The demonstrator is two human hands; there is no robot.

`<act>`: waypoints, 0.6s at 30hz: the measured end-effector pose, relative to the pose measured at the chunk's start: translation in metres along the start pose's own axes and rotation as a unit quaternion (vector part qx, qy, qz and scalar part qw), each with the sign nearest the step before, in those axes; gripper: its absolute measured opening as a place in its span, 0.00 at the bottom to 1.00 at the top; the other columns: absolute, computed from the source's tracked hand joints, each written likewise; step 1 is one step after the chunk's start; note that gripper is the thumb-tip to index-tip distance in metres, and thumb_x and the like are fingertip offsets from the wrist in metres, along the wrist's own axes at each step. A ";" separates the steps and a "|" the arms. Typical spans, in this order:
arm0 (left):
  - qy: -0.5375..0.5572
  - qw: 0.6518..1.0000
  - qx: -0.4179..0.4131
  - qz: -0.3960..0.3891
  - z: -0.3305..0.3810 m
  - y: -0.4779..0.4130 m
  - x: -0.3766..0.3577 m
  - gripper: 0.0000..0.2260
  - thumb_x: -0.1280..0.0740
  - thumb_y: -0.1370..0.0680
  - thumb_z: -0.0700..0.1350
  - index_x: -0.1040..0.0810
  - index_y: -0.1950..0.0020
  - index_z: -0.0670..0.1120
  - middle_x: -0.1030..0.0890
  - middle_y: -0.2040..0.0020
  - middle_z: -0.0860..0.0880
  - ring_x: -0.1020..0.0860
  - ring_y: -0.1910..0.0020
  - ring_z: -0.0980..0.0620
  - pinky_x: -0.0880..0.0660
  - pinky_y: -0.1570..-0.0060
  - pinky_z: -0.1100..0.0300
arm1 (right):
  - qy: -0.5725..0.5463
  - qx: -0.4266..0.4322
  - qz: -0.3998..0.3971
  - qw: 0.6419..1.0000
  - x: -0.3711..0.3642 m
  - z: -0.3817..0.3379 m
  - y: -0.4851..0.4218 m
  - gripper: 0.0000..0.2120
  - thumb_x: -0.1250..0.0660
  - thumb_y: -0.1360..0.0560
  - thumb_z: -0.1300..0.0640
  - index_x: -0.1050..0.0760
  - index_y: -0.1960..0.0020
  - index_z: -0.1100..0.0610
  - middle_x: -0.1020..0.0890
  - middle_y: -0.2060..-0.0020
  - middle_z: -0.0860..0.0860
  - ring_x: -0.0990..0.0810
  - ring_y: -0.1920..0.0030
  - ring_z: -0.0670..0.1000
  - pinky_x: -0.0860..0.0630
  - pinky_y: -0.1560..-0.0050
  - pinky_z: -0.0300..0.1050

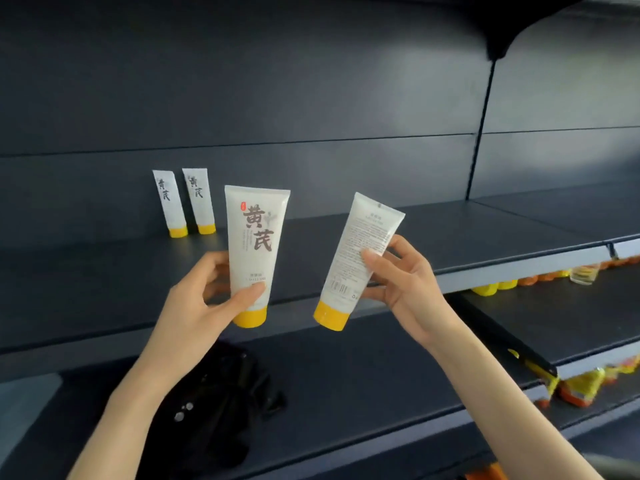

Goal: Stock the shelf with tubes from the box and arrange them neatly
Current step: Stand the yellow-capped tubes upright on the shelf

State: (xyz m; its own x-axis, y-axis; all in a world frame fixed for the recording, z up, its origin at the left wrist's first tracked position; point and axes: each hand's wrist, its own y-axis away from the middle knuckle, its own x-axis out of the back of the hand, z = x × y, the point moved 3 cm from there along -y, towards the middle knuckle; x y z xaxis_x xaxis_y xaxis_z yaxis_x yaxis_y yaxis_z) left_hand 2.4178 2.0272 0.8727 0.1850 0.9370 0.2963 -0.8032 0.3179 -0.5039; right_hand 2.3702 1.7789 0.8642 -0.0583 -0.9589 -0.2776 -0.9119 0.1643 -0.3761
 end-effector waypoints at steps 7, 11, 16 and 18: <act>-0.019 0.997 -0.002 0.078 -0.004 -0.039 0.021 0.17 0.28 0.33 0.54 0.23 0.45 0.57 0.18 0.46 0.58 0.19 0.47 0.59 0.25 0.49 0.58 | 0.036 0.019 -0.079 0.996 -0.010 -0.007 -0.080 0.17 0.28 0.32 0.55 0.25 0.45 0.57 0.16 0.49 0.54 0.17 0.48 0.54 0.20 0.57 0.46; -0.048 0.993 -0.007 0.111 -0.006 -0.048 0.042 0.18 0.29 0.34 0.55 0.24 0.45 0.57 0.18 0.47 0.60 0.19 0.49 0.61 0.24 0.54 0.62 | 0.066 0.018 -0.100 0.993 -0.021 0.004 -0.129 0.10 0.29 0.28 0.59 0.25 0.48 0.55 0.16 0.49 0.54 0.16 0.50 0.54 0.20 0.58 0.45; -0.070 0.988 -0.011 0.140 -0.012 -0.052 0.072 0.20 0.28 0.35 0.55 0.24 0.44 0.56 0.18 0.47 0.61 0.19 0.49 0.61 0.25 0.57 0.73 | 0.137 0.018 -0.076 0.988 -0.049 0.044 -0.178 0.08 0.30 0.25 0.61 0.27 0.49 0.57 0.18 0.48 0.53 0.16 0.51 0.51 0.18 0.57 0.48; -0.077 0.986 -0.010 0.145 -0.016 -0.055 0.085 0.20 0.29 0.35 0.55 0.24 0.44 0.56 0.18 0.47 0.61 0.19 0.50 0.61 0.25 0.57 0.73 | 0.176 0.031 -0.036 0.983 -0.058 0.061 -0.193 0.07 0.31 0.25 0.60 0.28 0.49 0.57 0.19 0.48 0.53 0.18 0.47 0.52 0.19 0.50 0.52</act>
State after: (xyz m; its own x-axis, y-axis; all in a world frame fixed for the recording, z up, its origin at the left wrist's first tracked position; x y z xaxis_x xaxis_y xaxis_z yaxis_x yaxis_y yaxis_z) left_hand 2.4868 2.0920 0.9127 -0.1405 0.9566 0.2553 -0.7982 0.0432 -0.6008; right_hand 2.5747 1.8173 0.8994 -0.1425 -0.9872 0.0711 -0.8927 0.0971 -0.4401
